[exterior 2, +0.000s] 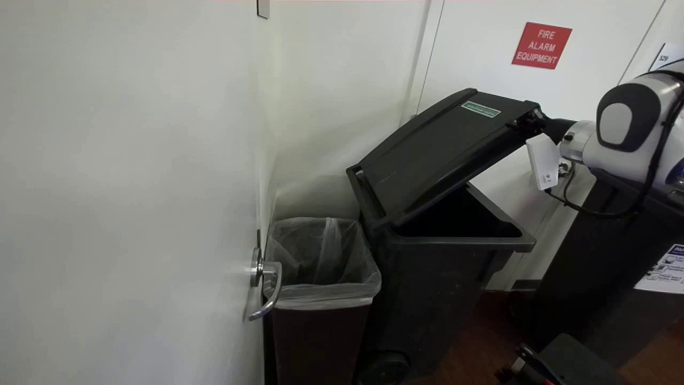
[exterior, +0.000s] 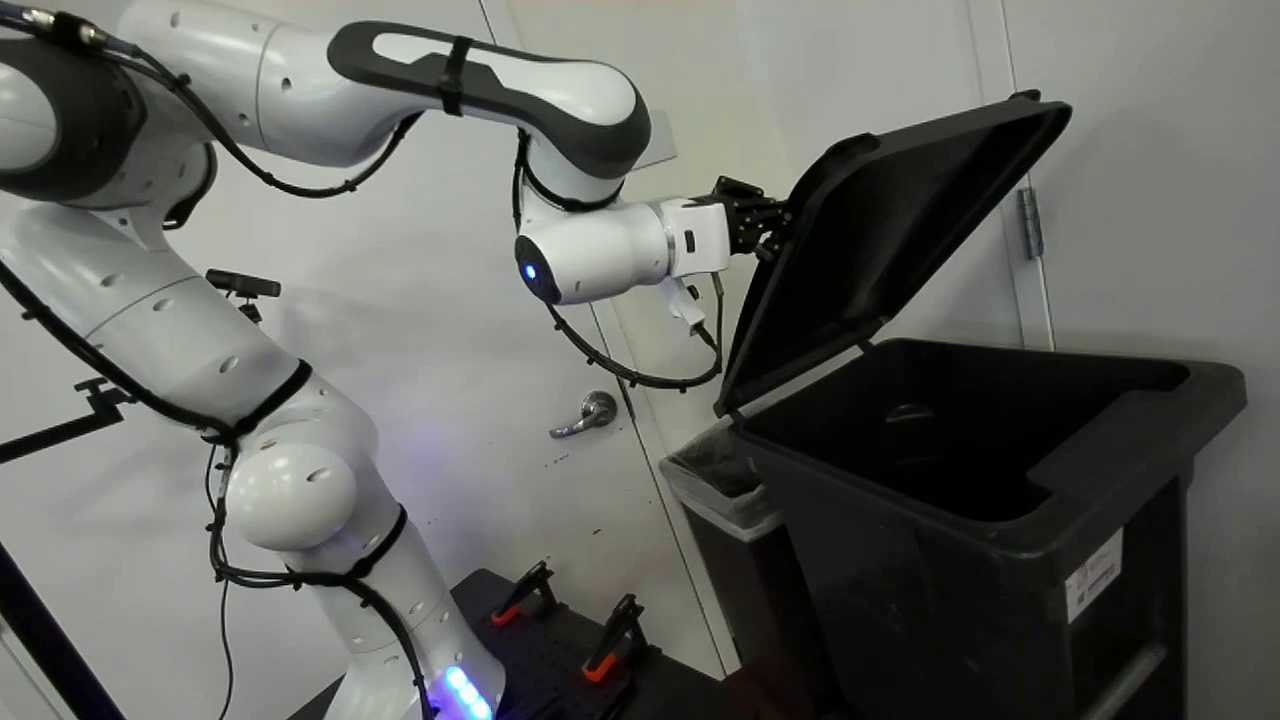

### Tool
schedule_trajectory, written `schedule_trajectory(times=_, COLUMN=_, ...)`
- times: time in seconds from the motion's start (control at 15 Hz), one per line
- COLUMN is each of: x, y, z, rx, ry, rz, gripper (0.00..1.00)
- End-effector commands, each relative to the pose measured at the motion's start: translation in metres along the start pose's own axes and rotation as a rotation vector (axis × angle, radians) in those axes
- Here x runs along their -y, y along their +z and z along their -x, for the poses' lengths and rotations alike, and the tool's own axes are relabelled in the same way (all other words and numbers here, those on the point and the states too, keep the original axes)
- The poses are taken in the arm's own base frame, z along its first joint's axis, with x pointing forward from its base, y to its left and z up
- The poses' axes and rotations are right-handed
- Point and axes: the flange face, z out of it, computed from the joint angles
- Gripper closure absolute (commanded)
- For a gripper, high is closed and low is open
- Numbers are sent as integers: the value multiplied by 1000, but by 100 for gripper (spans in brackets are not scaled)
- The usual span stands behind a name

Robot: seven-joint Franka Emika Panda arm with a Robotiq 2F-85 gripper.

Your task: Open the bin

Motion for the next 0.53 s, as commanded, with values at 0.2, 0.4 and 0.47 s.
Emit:
schedule_trajectory(times=0.2, x=103, y=-6, z=7, rx=33, ry=-206, rz=-68, gripper=99)
schedule_trajectory(times=0.4, x=143, y=-6, z=22, rx=54, ry=-301, rz=-103, gripper=99)
schedule_trajectory(times=0.47, x=155, y=-6, z=27, rx=60, ry=-332, rz=-111, gripper=99)
